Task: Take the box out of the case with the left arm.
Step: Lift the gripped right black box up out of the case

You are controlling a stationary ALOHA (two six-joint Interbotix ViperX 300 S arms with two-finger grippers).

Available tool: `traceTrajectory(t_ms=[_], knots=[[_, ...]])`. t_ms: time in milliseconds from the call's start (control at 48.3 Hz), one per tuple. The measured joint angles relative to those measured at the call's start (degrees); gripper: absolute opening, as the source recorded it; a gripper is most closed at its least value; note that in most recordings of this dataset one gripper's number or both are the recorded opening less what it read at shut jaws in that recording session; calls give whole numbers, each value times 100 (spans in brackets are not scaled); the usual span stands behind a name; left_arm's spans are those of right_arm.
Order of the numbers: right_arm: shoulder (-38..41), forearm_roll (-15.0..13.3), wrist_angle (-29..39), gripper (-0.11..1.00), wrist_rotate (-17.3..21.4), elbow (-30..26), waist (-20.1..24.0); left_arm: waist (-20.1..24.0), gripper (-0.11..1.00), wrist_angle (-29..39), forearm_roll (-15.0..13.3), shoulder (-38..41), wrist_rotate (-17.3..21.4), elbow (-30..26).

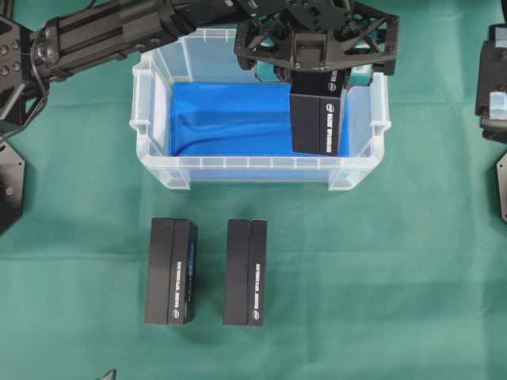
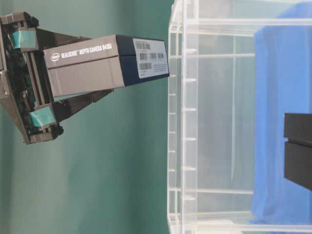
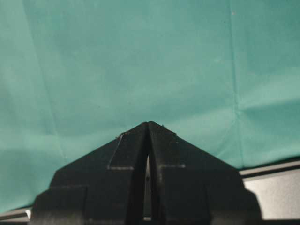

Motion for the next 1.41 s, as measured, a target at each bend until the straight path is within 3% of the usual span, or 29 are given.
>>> traceTrajectory(t_ms=[1408], knots=[[0,0,9,0,0,0,0,-53,61,18,9,0,-9,0]])
